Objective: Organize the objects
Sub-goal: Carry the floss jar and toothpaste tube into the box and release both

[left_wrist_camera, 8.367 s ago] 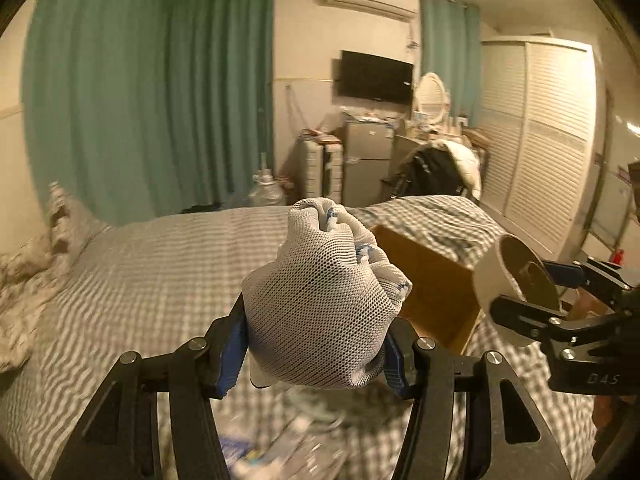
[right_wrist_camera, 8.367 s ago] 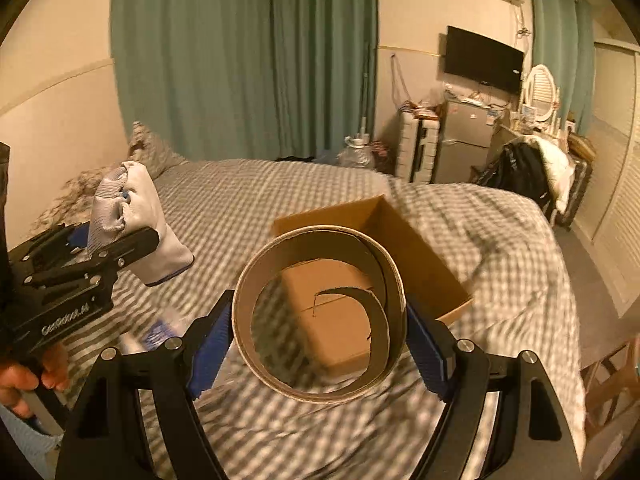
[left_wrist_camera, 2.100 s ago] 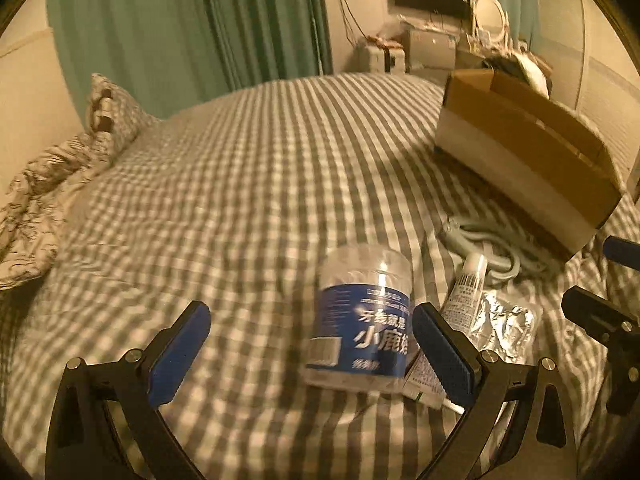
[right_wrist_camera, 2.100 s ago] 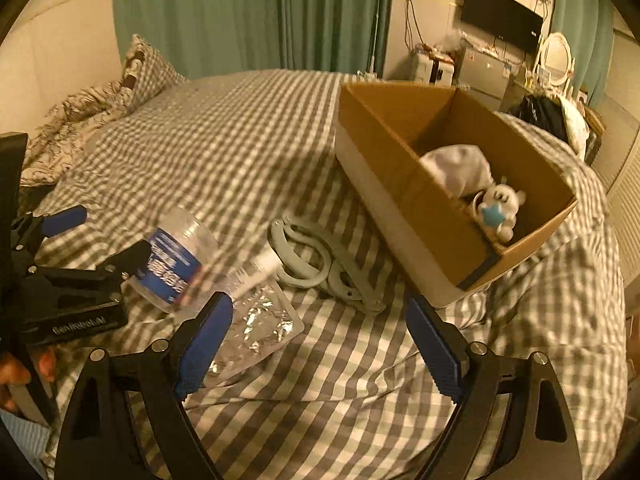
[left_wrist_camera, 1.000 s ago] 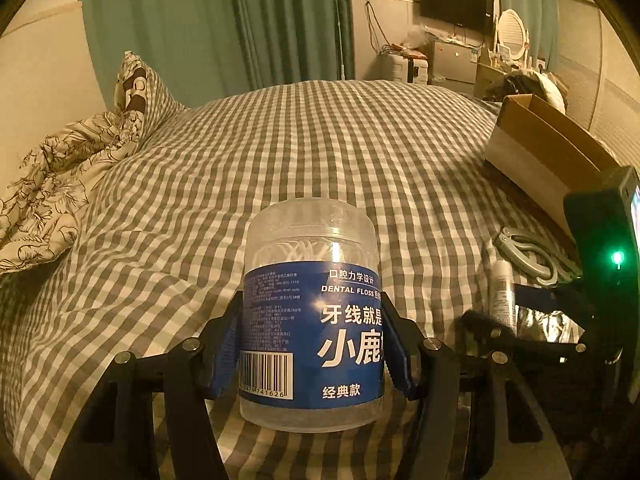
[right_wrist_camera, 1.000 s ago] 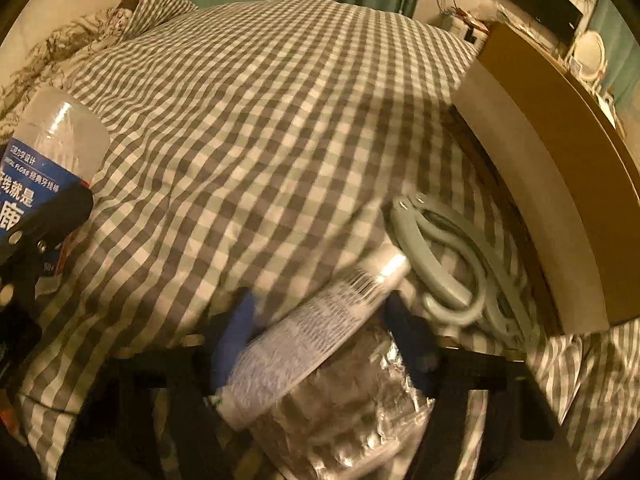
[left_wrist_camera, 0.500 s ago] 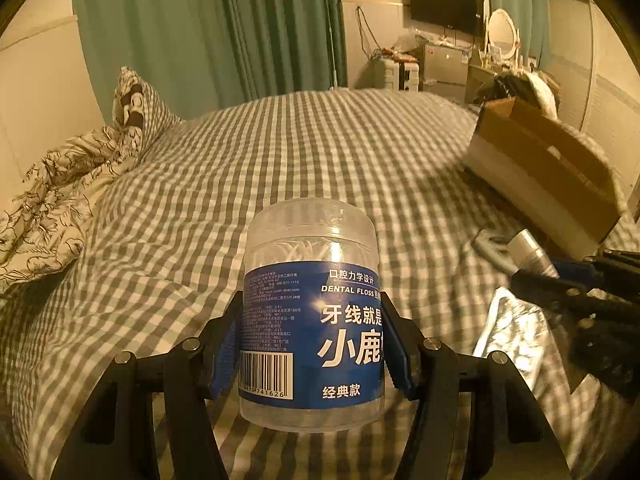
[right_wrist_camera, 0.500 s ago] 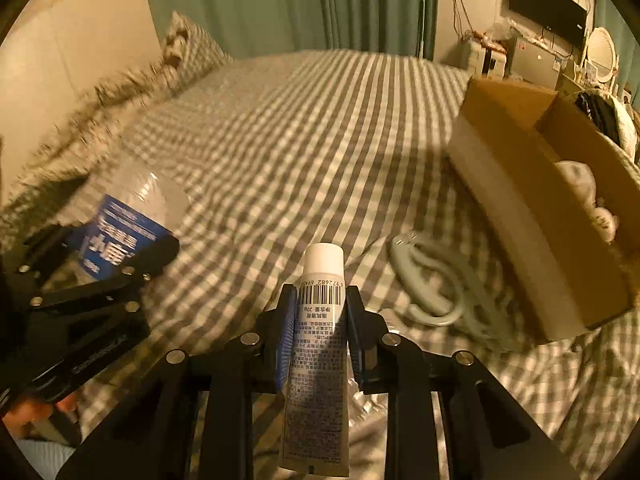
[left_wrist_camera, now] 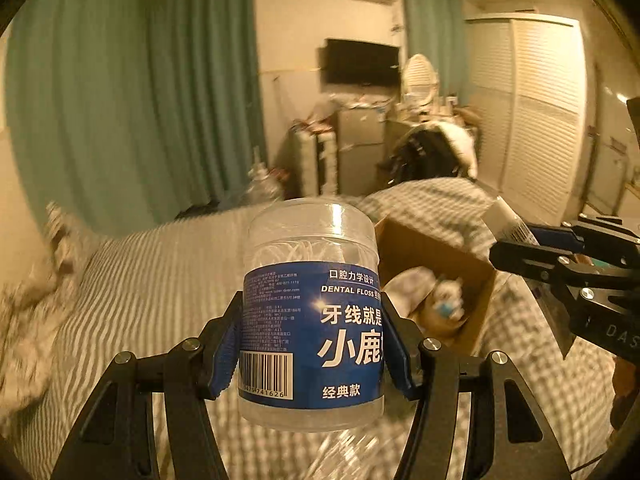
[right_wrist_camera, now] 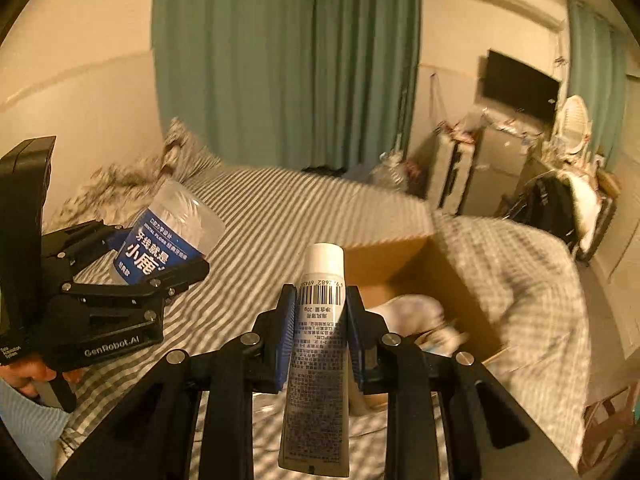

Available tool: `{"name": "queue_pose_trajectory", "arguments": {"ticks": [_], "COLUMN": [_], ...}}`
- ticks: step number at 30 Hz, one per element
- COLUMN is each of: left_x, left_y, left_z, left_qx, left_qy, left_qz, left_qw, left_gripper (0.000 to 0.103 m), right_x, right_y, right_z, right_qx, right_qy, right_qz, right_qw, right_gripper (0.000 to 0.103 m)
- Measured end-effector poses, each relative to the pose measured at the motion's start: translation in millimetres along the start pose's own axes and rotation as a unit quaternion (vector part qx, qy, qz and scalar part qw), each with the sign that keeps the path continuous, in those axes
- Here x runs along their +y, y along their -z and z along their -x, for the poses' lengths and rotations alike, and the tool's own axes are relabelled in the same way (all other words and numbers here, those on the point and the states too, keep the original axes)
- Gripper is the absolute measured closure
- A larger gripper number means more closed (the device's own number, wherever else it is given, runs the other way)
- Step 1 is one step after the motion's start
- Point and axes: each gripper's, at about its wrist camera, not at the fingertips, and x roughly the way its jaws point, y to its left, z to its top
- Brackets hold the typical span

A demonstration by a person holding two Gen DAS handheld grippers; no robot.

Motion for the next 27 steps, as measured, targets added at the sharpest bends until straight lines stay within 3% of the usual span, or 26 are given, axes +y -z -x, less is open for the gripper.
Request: {"name": "queue_pose_trajectory", "arguments": {"ticks": [4,10,18,24,25,26,27], "left_x": [-35,-61,-72,-84,-84,-84,-83], "left_y": [-28,-42,-10,-2,-3,-5,-8], "left_z": [-35,-112,-180,-184,-181,-175,-166], "left_qx": [0.001,0.031,0.077,0.072,0.069,0.062,0.052], "left_qy": [0.014,0.003,0.000,0.006,0.005,0.000,-0.009], "left_qz": [-0.023,-0.042,-0.059,-0.074,-0.074,-0.073,-0.070], "left_qw": [0.9996,0.9987,0.9953,0.9946,0.9948,0.9954,0.9962], "left_gripper": [0.040,0.040,0.040,0.039,0.034,0.022,0.016], "right_x": [-43,-95,-133,-141,-140,-140,-141], "right_y": [-14,-14,23,35,32,30,28], "right_z": [8,-20,-116,-141,-138,-132,-124], "right_qx": [-0.029,-0.029,0.043,0.077,0.072,0.064,0.056], "right_qy": [0.035,0.037,0.013,0.018,0.030,0.044,0.054], "right_qz": [0.000,-0.033,-0.082,-0.088,-0.080,-0.075,-0.076], "right_qw": [0.999,0.998,0.996,0.993,0.994,0.994,0.994], "right_gripper": [0.080,0.080,0.080,0.079,0.075,0.069,0.050]}}
